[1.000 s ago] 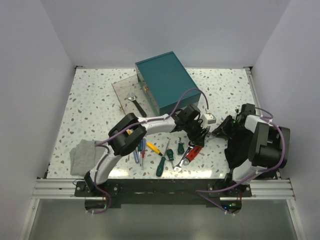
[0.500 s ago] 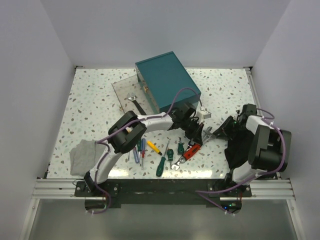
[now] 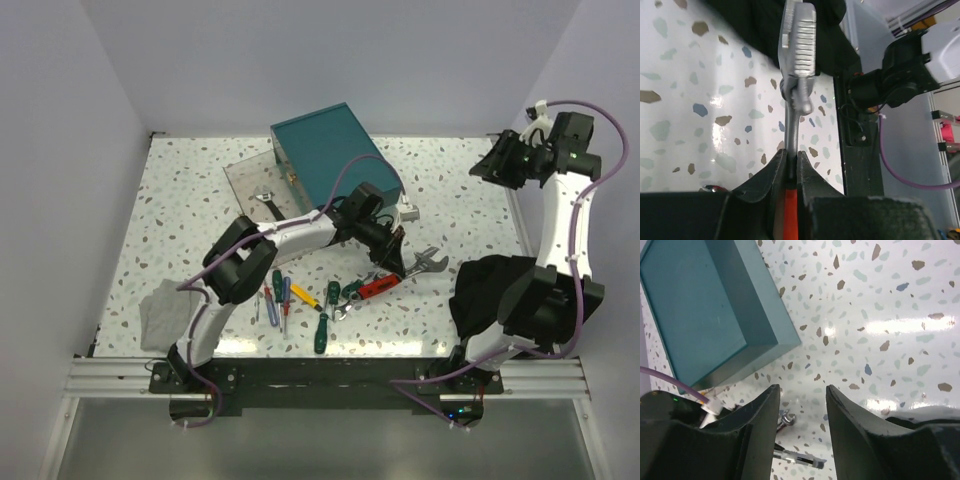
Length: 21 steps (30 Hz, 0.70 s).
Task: Sort the tools into containers
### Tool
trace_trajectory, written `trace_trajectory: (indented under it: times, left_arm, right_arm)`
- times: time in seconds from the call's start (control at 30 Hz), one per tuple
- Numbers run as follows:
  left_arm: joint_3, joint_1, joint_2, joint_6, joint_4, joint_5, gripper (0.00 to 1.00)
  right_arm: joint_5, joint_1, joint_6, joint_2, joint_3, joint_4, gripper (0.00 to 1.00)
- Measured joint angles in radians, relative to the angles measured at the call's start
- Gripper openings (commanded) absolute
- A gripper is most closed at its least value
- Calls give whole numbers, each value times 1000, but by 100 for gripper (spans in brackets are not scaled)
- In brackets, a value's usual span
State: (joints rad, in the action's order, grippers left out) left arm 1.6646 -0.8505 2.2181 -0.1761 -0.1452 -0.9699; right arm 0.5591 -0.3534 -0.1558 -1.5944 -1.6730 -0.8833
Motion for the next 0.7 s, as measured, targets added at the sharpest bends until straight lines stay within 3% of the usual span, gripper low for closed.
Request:
trace_trajectory:
  times: [0.13,0.43,0.7]
  left_arm:
    - [11,52,-43,-76,93,-59,0]
    - [6,217,-223,-432,486,-111,0]
    - [-76,476,-475,-531,552,-80,0]
  right_arm:
    - [-21,-14,14,7,50,-18,46]
    - [-44,-20,3,-30,193,-36,46]
    - [-53,-20,-2,-30,196,-21,47]
